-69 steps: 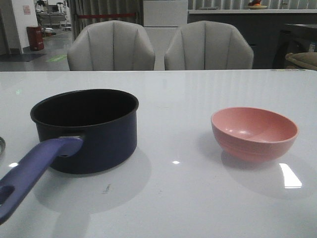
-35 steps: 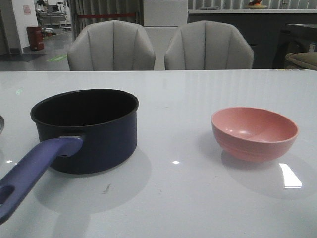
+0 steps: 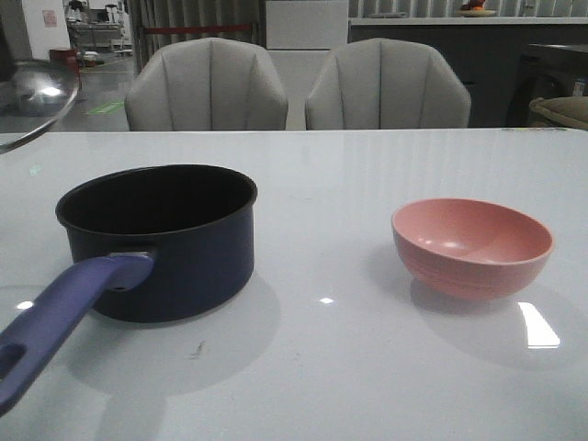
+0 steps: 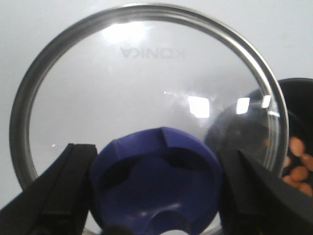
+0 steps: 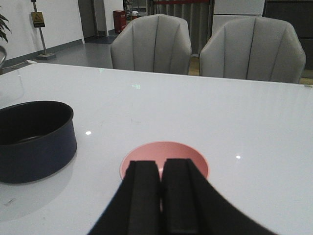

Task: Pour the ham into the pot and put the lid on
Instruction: 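Lift the glass lid and carry it over the pot with the left gripper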

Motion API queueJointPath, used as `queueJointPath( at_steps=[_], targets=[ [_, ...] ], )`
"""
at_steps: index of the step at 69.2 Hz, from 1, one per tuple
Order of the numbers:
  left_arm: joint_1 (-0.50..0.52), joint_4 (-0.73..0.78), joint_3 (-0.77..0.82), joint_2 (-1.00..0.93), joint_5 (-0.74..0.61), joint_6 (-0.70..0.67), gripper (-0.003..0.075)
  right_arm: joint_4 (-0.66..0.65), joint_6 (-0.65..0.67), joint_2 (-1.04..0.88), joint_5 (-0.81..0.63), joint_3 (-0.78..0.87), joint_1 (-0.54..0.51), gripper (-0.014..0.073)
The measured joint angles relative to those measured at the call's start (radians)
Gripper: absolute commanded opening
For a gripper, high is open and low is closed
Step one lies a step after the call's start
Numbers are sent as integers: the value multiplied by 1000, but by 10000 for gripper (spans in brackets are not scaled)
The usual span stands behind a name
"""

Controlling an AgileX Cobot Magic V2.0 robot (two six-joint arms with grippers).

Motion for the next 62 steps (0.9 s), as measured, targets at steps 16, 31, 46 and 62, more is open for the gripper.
queueJointPath(
  at_steps=[16, 31, 46, 62],
  targets=[
    [-185, -16, -136, 85, 86, 19, 333, 0, 0, 0, 0, 0, 0, 161],
    [-275, -5, -282, 244, 221, 23, 333, 0, 0, 0, 0, 0, 0, 161],
    [-296, 11, -342, 330, 282, 23, 333, 0, 0, 0, 0, 0, 0, 161],
    [-296, 33, -350, 353, 291, 23, 334, 0, 0, 0, 0, 0, 0, 161]
  ],
)
